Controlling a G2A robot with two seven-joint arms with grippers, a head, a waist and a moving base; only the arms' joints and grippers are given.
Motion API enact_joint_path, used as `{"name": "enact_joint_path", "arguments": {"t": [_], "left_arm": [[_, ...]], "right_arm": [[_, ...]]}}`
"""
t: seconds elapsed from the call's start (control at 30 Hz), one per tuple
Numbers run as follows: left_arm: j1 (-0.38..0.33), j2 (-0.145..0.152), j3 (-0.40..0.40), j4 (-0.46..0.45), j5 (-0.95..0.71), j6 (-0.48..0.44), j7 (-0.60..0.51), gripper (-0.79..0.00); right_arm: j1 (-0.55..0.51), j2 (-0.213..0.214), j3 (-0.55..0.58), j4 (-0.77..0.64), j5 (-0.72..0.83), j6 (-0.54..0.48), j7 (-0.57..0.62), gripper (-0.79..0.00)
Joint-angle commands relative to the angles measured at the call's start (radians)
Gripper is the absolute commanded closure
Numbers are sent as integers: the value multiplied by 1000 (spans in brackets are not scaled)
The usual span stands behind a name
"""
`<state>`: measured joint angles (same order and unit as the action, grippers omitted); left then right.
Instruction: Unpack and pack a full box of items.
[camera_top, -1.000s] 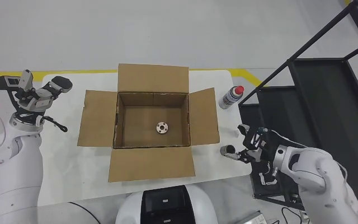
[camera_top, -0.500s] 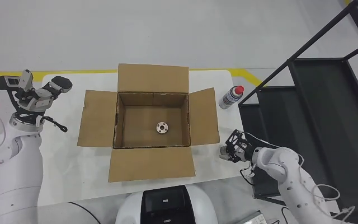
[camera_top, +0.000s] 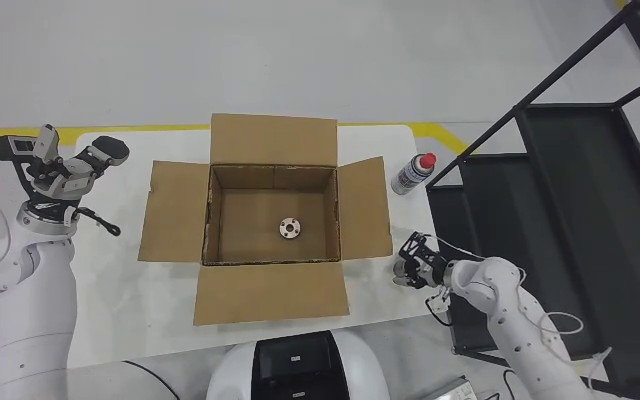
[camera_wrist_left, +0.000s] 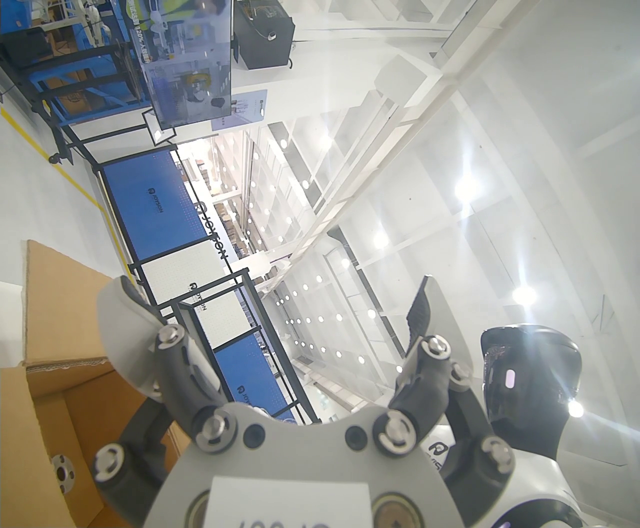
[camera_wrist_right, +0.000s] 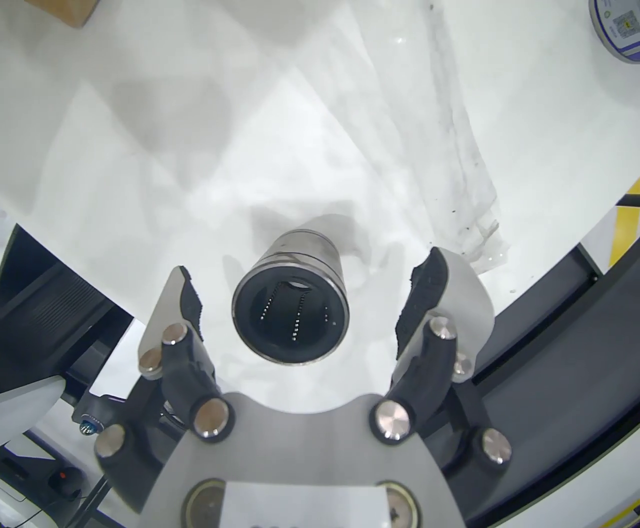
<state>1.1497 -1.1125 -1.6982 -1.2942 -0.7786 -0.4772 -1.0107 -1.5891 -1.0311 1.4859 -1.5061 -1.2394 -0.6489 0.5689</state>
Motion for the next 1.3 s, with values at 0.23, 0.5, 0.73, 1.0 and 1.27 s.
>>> {"name": "enact_joint_path", "arguments": {"t": [0.23,0.5,0.73,1.0,1.27], "left_arm": [[0,0,0,0,0,0,0,-785],[0,0,0,0,0,0,0,-785],[0,0,0,0,0,0,0,-785],[0,0,0,0,0,0,0,-785],[0,0,0,0,0,0,0,-785]], "right_arm": [[-31,5,3,-33,-22,21,-30,0],[-135,18,89,-183,5,17,-78,0],[-331,31,284,-542,62,52,-47,0],[-351,38,399,-844,118,67,85,0],[-77,53,126,-844,107,16,291,0]]}}
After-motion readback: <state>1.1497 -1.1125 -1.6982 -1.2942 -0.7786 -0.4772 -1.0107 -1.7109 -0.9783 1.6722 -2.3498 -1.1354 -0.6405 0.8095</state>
